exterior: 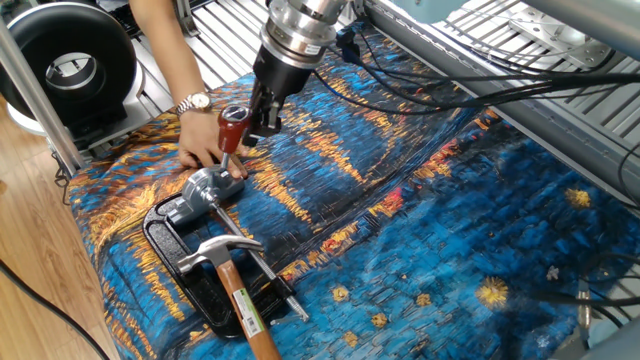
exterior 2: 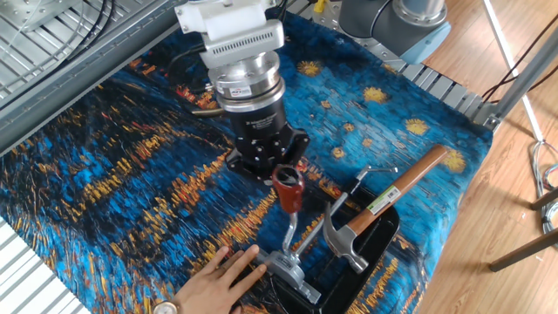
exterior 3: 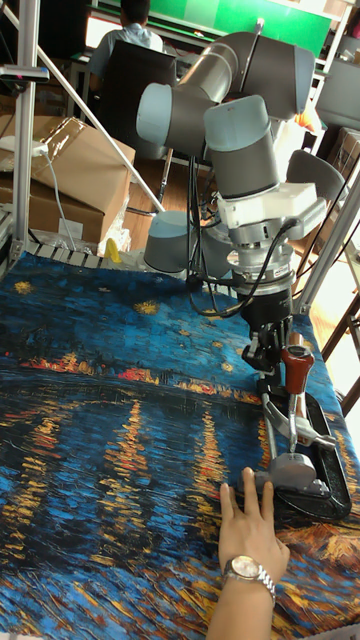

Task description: Push down the lever

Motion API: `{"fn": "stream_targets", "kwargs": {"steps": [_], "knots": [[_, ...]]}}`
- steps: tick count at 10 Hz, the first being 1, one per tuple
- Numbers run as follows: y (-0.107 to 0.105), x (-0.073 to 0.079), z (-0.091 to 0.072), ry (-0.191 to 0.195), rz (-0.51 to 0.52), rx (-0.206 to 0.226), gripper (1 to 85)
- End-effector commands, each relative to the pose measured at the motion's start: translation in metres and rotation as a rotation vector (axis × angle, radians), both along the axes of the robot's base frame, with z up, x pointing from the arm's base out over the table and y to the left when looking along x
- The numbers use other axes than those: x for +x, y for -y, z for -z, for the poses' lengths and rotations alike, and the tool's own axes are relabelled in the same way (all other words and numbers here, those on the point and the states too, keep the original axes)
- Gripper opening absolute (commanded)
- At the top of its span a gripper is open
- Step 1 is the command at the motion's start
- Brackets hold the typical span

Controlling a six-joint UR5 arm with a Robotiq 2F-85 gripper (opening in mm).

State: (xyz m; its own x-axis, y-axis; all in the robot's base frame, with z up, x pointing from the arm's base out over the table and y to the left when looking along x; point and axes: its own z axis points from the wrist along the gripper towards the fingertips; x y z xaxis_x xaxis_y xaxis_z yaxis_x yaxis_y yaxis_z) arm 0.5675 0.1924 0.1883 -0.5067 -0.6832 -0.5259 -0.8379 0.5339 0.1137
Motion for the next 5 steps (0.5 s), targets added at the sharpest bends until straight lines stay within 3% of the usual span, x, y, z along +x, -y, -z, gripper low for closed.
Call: {"fn": "stream_targets", "kwargs": {"steps": [1, 2, 5], "knots": [[-0.025, 0.006, -0.021, 0.045, 0.003, 0.091, 1.7], [-0.027, 0.007, -0.024, 0.063, -0.01, 0.097, 3.0], [-0.041, -0.005, -0.019, 0.056, -0.032, 0.107, 5.3]]}}
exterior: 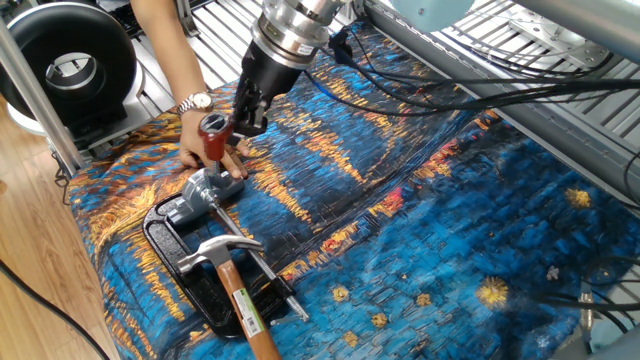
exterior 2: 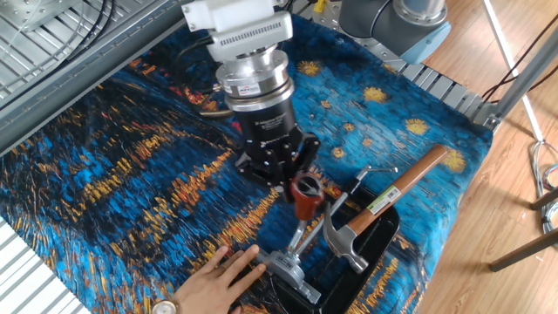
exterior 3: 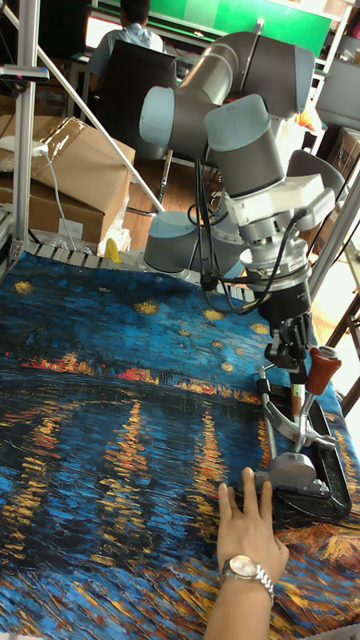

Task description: Push down the lever

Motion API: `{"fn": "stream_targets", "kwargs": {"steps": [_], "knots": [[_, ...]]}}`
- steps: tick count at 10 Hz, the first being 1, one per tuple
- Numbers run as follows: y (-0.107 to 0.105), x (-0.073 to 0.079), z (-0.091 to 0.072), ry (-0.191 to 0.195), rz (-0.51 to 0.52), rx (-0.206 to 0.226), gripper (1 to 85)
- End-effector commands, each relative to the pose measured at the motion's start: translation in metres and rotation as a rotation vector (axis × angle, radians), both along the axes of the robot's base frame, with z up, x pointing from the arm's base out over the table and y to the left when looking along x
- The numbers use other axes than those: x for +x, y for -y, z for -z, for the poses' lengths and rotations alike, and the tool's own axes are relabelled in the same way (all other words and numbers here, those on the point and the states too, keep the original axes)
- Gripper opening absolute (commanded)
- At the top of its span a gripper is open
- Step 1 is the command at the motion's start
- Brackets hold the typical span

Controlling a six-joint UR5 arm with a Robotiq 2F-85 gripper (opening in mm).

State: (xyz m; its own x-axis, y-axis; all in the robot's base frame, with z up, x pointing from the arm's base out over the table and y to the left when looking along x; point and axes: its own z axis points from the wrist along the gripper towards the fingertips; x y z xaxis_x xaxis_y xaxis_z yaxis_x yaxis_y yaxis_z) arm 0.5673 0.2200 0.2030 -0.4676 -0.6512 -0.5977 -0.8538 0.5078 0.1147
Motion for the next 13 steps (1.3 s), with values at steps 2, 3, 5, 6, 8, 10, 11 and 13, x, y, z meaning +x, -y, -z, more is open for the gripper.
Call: {"fn": "stream_targets", "kwargs": {"steps": [2, 3, 5, 6, 8, 10, 11, 13], "knots": [[-0.018, -0.003, -0.008, 0.026, -0.018, 0.054, 7.0], [-0.023, -0.004, -0.011, 0.032, -0.031, 0.073, 10.0], [-0.034, -0.011, -0.012, 0.037, -0.048, 0.095, 13.0], [-0.036, -0.013, -0.01, 0.042, -0.06, 0.088, 15.3], [-0.033, -0.014, -0.006, 0.071, -0.101, 0.065, 24.0], [-0.036, -0.014, -0.008, 0.071, -0.099, 0.077, 24.3], [-0.037, -0.015, -0.007, 0.068, -0.098, 0.078, 24.3], [-0.037, -0.014, -0.009, 0.071, -0.101, 0.086, 24.3]]}}
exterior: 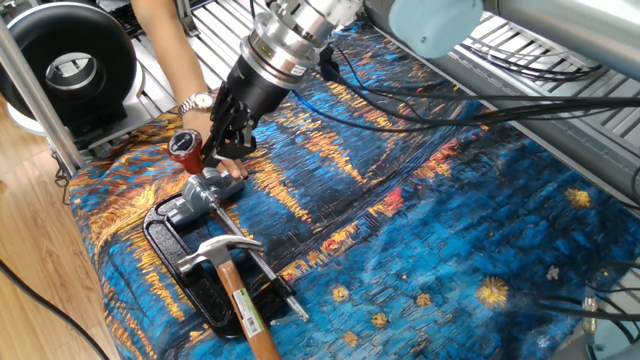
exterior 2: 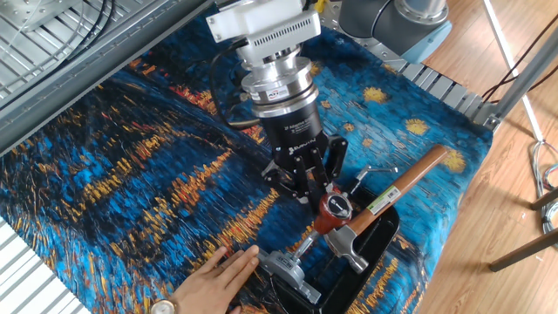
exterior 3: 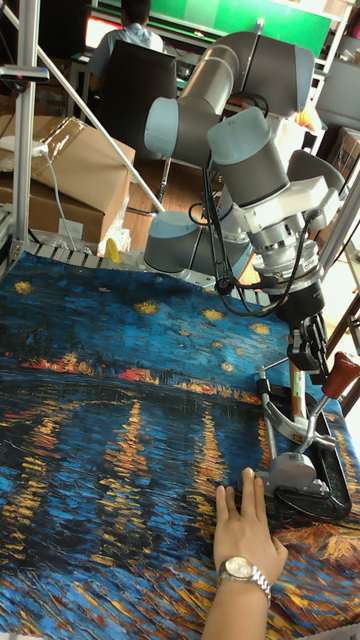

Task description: Push down the lever

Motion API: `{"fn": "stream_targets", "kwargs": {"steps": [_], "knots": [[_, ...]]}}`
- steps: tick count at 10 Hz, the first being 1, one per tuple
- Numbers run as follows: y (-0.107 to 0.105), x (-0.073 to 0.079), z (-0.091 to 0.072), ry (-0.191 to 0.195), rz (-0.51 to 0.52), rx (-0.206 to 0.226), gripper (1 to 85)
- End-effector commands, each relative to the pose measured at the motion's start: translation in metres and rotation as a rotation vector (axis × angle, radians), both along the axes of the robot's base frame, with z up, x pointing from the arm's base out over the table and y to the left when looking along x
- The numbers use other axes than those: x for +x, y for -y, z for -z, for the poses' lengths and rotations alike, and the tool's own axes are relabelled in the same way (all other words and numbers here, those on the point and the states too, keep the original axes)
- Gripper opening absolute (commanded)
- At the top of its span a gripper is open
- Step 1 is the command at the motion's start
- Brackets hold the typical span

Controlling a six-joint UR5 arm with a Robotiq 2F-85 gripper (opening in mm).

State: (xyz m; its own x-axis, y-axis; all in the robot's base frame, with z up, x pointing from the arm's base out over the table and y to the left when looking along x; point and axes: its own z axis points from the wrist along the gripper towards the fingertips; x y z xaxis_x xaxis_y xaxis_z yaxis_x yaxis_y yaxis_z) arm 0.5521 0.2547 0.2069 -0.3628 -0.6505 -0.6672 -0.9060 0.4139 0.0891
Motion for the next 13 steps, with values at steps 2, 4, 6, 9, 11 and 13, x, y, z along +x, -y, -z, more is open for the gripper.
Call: {"fn": "stream_targets", "kwargs": {"steps": [2, 4, 6, 9, 11, 13], "knots": [[-0.006, 0.001, -0.008, 0.009, -0.005, 0.035, 24.3], [-0.007, 0.001, -0.008, 0.009, -0.005, 0.038, 24.3], [-0.01, 0.001, -0.005, 0.012, 0.001, 0.045, 24.0], [-0.013, -0.002, -0.001, 0.011, 0.0, 0.045, 24.0], [-0.013, -0.006, 0.0, 0.016, -0.028, 0.035, 24.0], [-0.018, -0.016, -0.002, 0.024, -0.096, 0.047, 26.3]]}}
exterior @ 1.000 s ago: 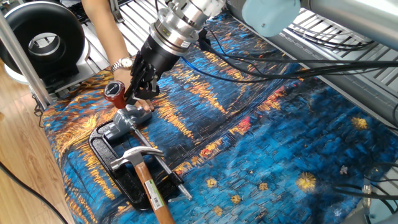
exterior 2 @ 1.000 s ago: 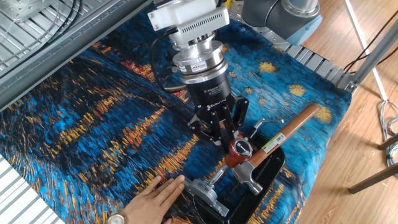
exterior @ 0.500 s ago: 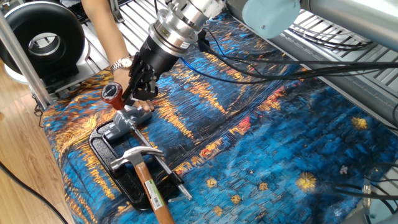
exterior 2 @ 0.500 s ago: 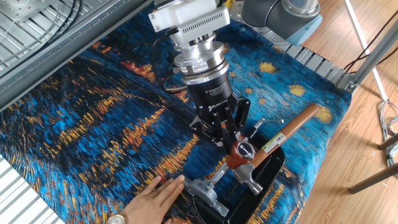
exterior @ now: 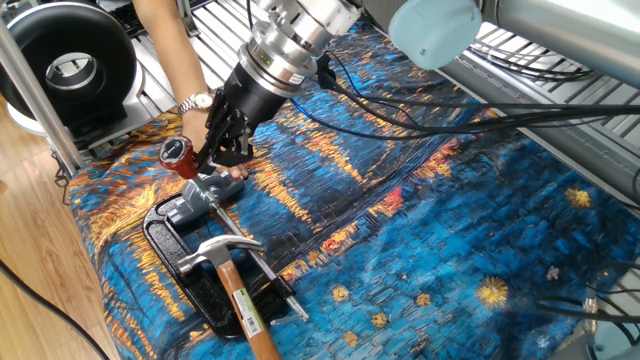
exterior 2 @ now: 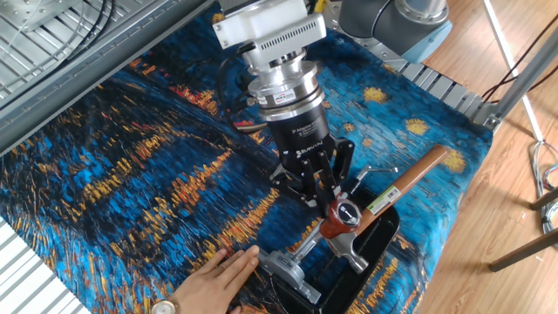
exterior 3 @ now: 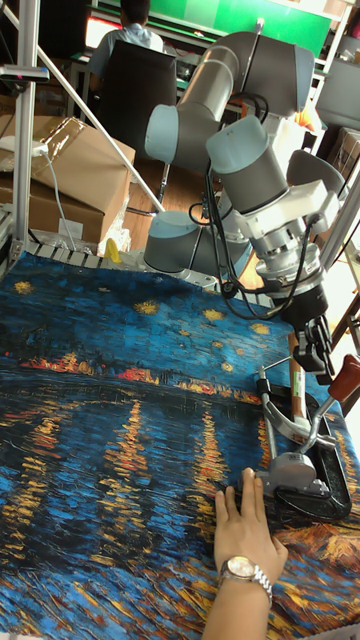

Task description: Push down the lever

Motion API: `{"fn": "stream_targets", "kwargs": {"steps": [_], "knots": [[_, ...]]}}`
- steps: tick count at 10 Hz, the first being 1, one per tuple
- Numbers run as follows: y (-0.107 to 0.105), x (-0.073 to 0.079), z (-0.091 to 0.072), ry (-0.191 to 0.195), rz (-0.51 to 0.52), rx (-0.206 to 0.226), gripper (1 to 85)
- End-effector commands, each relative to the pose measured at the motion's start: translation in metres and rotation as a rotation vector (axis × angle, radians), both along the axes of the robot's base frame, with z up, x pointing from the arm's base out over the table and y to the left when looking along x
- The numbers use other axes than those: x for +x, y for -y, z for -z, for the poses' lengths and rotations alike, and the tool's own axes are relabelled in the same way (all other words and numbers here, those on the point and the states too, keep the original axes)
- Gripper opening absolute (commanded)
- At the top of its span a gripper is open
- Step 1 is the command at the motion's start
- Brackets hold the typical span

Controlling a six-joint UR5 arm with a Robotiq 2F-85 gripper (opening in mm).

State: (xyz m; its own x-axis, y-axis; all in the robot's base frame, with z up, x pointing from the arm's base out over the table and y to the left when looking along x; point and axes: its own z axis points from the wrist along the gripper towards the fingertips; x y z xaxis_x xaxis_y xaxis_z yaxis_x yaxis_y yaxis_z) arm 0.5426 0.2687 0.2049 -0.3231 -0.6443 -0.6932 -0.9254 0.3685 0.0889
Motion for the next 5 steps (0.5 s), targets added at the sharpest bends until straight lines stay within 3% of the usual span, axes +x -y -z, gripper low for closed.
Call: {"fn": "stream_targets", "kwargs": {"steps": [1, 3, 4, 5], "knots": [[-0.002, -0.016, 0.0, 0.015, -0.106, -0.008, 26.3], [-0.002, -0.035, 0.003, 0.006, -0.208, -0.024, 26.3], [-0.001, -0.033, 0.003, 0.016, -0.205, -0.027, 26.0], [0.002, -0.019, 0.004, 0.048, -0.162, -0.042, 25.7]]}}
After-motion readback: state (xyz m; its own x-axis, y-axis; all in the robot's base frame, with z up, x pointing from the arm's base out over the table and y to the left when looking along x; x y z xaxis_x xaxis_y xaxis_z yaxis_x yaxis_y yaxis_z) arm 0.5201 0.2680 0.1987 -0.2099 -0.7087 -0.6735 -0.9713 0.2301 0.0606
